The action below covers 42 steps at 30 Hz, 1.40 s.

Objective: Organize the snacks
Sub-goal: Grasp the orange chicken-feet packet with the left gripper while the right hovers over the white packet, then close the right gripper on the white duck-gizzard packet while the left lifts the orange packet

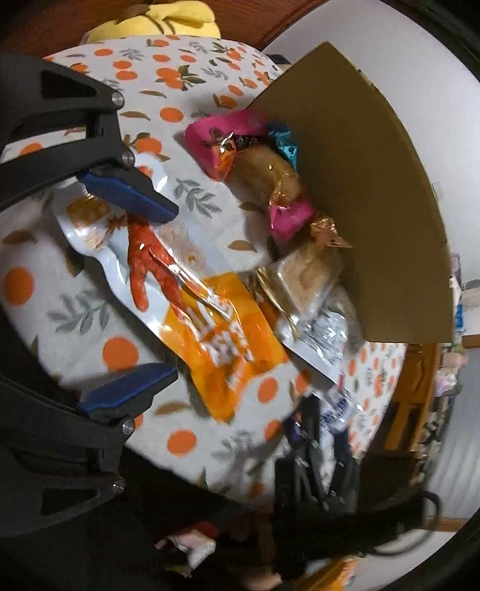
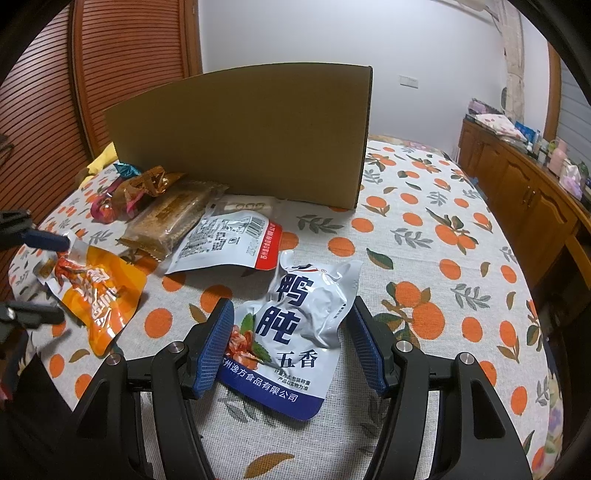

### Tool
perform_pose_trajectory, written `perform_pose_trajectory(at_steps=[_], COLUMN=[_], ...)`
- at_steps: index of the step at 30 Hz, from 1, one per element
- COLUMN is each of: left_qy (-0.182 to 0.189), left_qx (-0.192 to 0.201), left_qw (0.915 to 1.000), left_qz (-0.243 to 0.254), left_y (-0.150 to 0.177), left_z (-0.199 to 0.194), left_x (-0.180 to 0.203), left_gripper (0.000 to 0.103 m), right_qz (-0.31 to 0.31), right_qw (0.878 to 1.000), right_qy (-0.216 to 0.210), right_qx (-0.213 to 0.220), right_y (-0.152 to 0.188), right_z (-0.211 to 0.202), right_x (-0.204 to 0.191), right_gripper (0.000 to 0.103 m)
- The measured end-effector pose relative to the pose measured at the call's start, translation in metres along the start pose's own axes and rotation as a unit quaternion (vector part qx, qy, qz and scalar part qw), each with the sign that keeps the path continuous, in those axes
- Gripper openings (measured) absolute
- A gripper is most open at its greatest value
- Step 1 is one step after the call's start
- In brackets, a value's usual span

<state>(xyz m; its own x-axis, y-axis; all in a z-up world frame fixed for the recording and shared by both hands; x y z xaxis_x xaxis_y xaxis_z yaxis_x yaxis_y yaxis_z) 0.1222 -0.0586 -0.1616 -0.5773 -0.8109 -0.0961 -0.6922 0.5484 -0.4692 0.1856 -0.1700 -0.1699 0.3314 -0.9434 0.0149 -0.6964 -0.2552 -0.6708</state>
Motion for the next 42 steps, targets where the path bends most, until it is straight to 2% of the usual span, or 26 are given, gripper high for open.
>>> perform_pose_trajectory(at_steps=[10,11,13,16,18,21,23,25,27,35,42], left_qy=[0.036,0.040,0.035,0.027,0.014,0.014,0.016,0.023,0.025,0.034,0.035], left_qx=[0.002,0.005,0.017,0.023,0.028,0.032,0.033,0.038,0.043,0.063,0.083], left_qw=[0.9990,0.9987,0.9986,0.9987,0.9990,0.9986,0.9983,0.9976,0.9971,0.9950,0.9930], left_qz=[-0.027,-0.031,-0.037,-0.036,-0.033,-0.040,-0.045,-0.052,-0.057,-0.070,-0.077], left_y=[-0.018,-0.017,-0.018,-0.015,-0.014,-0.010,-0.009,-0.007,-0.005,0.000,-0.003], left_z=[0.017,0.017,0.013,0.007,0.005,0.000,-0.002,-0.005,-0.008,-0.020,-0.033], left_x=[-0.011,-0.011,-0.014,-0.016,-0.016,-0.016,-0.015,-0.014,-0.014,-0.006,-0.003], left_gripper=[0.081,0.078,0.052,0.038,0.033,0.031,0.030,0.029,0.028,0.021,0.020], right_qz=[-0.001,-0.001,-0.003,-0.009,-0.009,-0.011,-0.007,0.007,0.015,0.012,0.013], right_qw=[1.000,1.000,1.000,1.000,1.000,1.000,1.000,0.999,0.999,0.999,0.999], right_qy=[-0.002,-0.002,-0.001,-0.003,-0.006,-0.006,-0.010,-0.032,-0.044,-0.037,-0.033], right_qx=[0.000,0.000,0.000,-0.003,-0.008,-0.015,-0.019,-0.023,-0.025,-0.011,0.005], right_y=[0.000,0.000,0.000,0.000,0.001,0.004,0.005,0.004,0.005,0.006,-0.001], right_z=[0.000,0.000,0.000,-0.001,-0.002,-0.005,-0.008,-0.011,-0.012,-0.024,-0.036], right_x=[0.000,0.000,-0.001,-0.003,-0.003,-0.002,0.001,0.006,0.009,0.006,0.011], right_gripper=[0.064,0.064,0.064,0.064,0.064,0.059,0.048,0.041,0.040,0.039,0.035])
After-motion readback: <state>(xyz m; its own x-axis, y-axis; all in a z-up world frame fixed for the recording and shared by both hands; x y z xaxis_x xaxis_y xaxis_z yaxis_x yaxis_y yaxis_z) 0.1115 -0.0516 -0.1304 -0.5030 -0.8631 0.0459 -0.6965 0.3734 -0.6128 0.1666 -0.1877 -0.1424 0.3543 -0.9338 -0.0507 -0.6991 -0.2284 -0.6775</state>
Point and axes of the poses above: each gripper's, at about its wrist camera, not at the fingertips, and z roughly the way its jaws point, x to its right, y to its underside, the point moved 8 cm from there along z, roughly the way its jaws point, and after that the axes turned 4 degrees about -x, right-handed, at the moved point
